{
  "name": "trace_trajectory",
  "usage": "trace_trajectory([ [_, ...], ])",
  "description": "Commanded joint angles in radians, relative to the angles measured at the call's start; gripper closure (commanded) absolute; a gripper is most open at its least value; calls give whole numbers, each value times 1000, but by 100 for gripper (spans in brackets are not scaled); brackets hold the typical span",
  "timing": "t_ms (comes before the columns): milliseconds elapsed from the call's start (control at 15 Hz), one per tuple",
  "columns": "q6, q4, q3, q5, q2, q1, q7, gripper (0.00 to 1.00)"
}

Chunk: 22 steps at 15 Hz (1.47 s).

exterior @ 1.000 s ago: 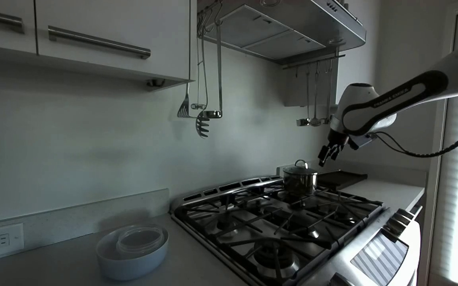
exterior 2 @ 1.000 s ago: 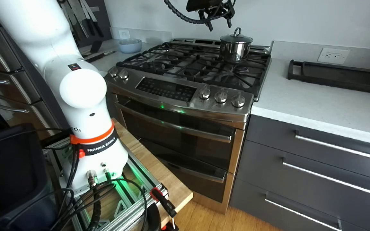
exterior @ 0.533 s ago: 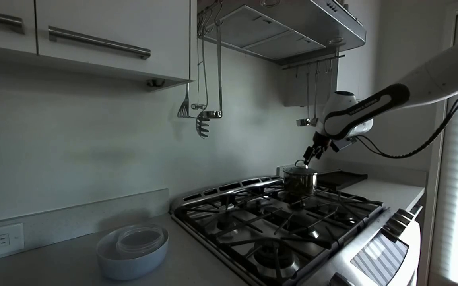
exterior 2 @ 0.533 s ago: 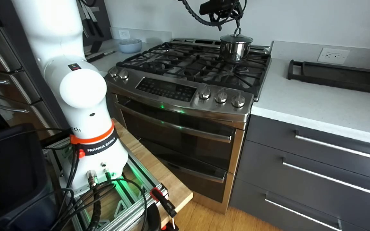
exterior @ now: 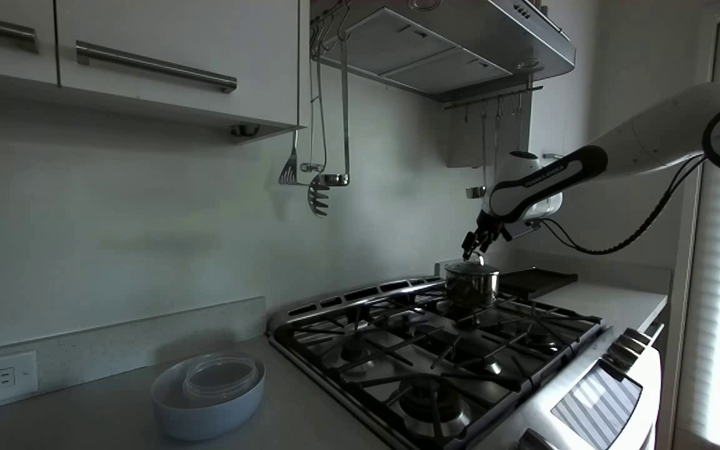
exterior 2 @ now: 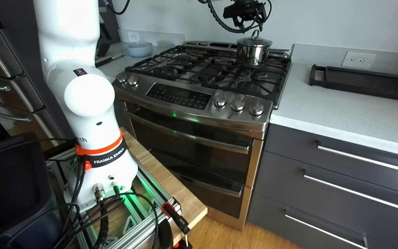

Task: Remove the lid from the silver pot, put it on the stove and then move the pot to the bottom right side of the stove

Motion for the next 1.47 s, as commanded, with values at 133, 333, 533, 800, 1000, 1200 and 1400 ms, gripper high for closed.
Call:
trace_trajectory([
  [133,-23,91,9,33,70,-7,-12,59],
  [333,-27,97,-1,24,76,-6,9,29],
  [533,-36,90,-2,37,69,-13,18,17],
  [800,-38,88,5,70,65,-22,16,48],
  [1000,-39,83,8,96,62,-24,14,71],
  [1200,-46,81,6,108,59,-25,16,95],
  [1400,-59,80,4,109,54,-29,18,96],
])
